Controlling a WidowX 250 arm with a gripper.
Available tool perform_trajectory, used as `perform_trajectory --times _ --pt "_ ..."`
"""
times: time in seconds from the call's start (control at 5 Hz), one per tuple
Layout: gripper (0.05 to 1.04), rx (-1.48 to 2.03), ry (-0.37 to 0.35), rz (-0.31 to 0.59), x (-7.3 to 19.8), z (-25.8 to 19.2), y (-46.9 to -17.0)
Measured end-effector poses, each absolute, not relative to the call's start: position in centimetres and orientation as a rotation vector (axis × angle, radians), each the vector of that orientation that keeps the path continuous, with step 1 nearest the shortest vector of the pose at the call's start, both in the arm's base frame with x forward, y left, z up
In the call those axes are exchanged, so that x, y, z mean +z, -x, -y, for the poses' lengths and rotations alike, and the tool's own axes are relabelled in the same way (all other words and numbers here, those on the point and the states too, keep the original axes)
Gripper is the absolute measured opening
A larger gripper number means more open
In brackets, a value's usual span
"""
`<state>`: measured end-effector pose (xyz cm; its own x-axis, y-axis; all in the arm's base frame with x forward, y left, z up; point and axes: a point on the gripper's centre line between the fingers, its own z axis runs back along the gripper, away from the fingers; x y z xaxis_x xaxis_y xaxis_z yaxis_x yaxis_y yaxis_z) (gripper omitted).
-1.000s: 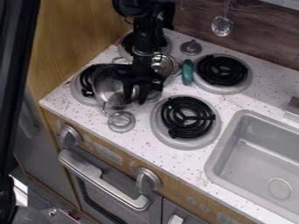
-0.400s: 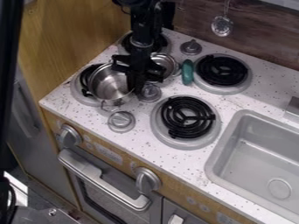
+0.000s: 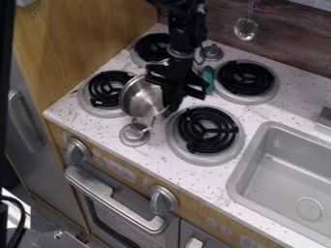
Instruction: Take the pan from bottom left burner and put it on bottom right burner
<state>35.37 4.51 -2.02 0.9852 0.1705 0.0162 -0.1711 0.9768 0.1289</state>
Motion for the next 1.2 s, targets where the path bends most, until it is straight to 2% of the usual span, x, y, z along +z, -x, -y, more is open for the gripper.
perform_trajectory --times 0.4,0.6,1.0,1.2 --pt "0.062 0.042 -0.129 -0.004 -3.0 2.3 -33.9" --pt "0.062 -0.016 -0.142 -0.032 -4.4 4.3 -33.4" --pt "0.062 -0.069 -0.147 -0.025 -5.5 6.8 -35.8" --pt "0.062 -0.074 -0.151 -0.025 -5.5 6.7 -37.1"
